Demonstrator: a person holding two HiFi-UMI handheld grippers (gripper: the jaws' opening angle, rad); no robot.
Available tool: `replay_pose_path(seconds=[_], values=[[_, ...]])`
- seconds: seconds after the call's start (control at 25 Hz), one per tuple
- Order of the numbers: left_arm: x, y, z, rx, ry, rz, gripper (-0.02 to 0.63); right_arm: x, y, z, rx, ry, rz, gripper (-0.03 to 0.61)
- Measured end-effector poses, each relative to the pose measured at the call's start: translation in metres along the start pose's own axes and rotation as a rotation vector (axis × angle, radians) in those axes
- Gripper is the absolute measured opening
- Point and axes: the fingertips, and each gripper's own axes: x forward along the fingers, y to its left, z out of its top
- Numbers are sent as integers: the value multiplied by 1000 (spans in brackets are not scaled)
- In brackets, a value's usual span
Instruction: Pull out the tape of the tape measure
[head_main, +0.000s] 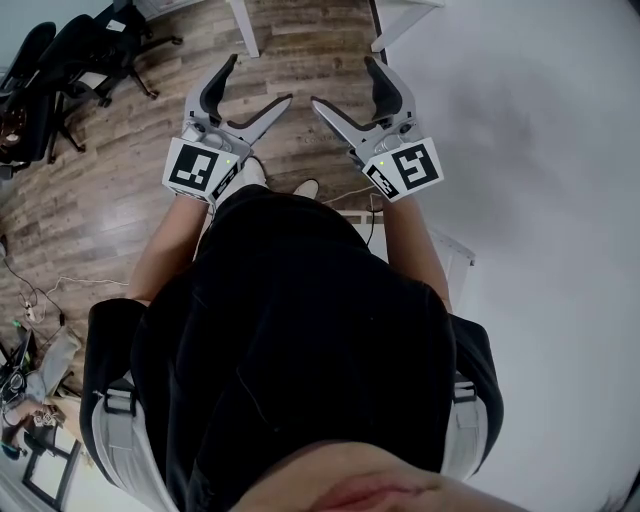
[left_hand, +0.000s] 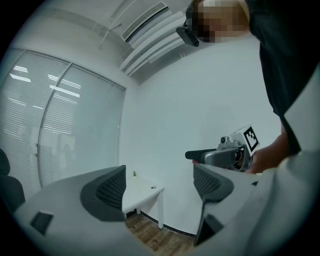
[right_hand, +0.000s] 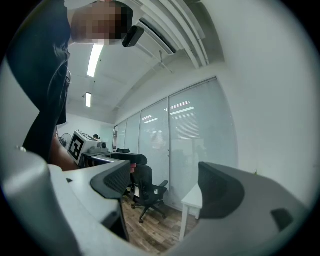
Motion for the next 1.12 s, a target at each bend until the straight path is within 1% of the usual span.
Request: replay_pose_path(seconds=[0.36, 0.48, 0.64, 0.88, 1.0, 1.12], values=[[22, -30, 6, -16, -18, -6, 420, -29, -22, -1, 19, -8, 15, 416], [29, -36, 5, -29, -15, 4, 420, -36, -28, -1, 19, -6, 25, 416], [39, -36, 3, -18, -8, 19, 420, -39, -41, -3, 22, -3, 31, 416], [51, -14, -6, -34, -5, 45, 420, -25, -58, -13, 33, 10, 33, 416], [65, 9, -9, -36, -13, 47, 420, -5, -71, -19, 30, 21, 30, 416], [89, 39, -12, -8, -16, 46, 420, 22, -93, -24, 26, 28, 25, 414]])
